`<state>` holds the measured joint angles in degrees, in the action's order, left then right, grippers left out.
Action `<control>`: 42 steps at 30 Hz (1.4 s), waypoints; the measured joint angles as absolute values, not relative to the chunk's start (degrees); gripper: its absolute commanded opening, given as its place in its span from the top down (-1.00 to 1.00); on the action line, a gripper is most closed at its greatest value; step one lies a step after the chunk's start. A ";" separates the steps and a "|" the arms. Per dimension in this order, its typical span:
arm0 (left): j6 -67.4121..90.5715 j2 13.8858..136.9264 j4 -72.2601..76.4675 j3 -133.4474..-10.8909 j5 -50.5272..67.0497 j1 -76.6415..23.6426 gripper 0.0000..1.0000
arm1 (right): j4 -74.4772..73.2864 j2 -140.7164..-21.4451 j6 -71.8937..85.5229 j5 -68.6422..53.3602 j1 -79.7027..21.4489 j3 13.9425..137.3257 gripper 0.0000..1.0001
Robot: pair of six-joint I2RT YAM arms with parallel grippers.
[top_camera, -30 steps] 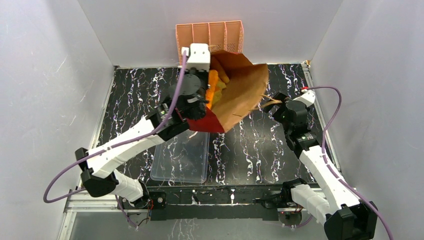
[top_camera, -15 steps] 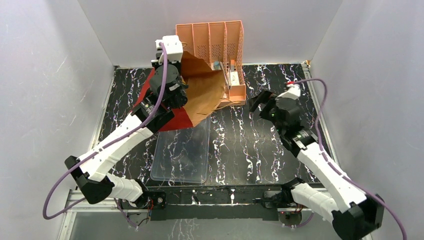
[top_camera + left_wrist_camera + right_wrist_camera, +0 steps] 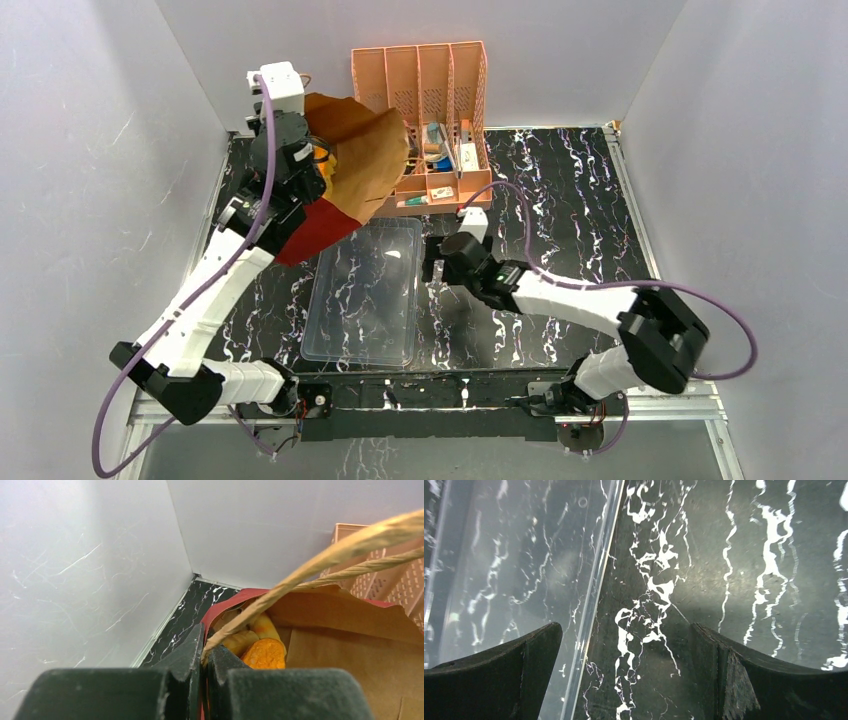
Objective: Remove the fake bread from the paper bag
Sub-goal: Pick up the container from the center of the board.
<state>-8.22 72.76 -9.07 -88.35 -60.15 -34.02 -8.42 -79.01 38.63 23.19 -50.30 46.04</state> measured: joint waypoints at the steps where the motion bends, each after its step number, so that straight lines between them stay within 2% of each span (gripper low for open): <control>1: -7.16 72.45 -10.10 -88.21 -59.35 -32.84 1.00 | -7.89 -80.83 39.01 23.55 -51.11 46.11 -0.96; 13: 2.96 69.71 -19.74 -83.98 -49.41 -20.26 1.00 | -5.90 -96.85 41.23 25.81 -57.43 52.46 -0.96; 16: 4.88 68.87 -20.55 -82.56 -47.46 -18.57 1.00 | -5.65 -98.66 41.88 25.90 -57.74 53.37 -0.90; 21: 7.69 67.47 -21.54 -80.43 -45.21 -16.74 1.00 | -5.62 -101.29 42.35 27.11 -57.81 54.88 -0.45; 25: 9.57 66.33 -21.66 -78.67 -43.65 -15.84 1.00 | -5.54 -103.42 42.47 27.62 -57.95 56.89 0.17; 32: 11.59 65.32 -22.00 -77.65 -42.07 -14.65 1.00 | -7.04 -107.30 42.68 29.65 -58.84 61.14 0.93; 33: 11.76 65.08 -22.00 -77.48 -41.92 -14.54 1.00 | -7.38 -107.42 43.49 30.01 -58.89 61.30 1.00; 42: 13.79 62.45 -22.62 -74.77 -40.90 -13.95 1.00 | -8.90 -104.08 47.38 30.70 -59.14 57.42 1.00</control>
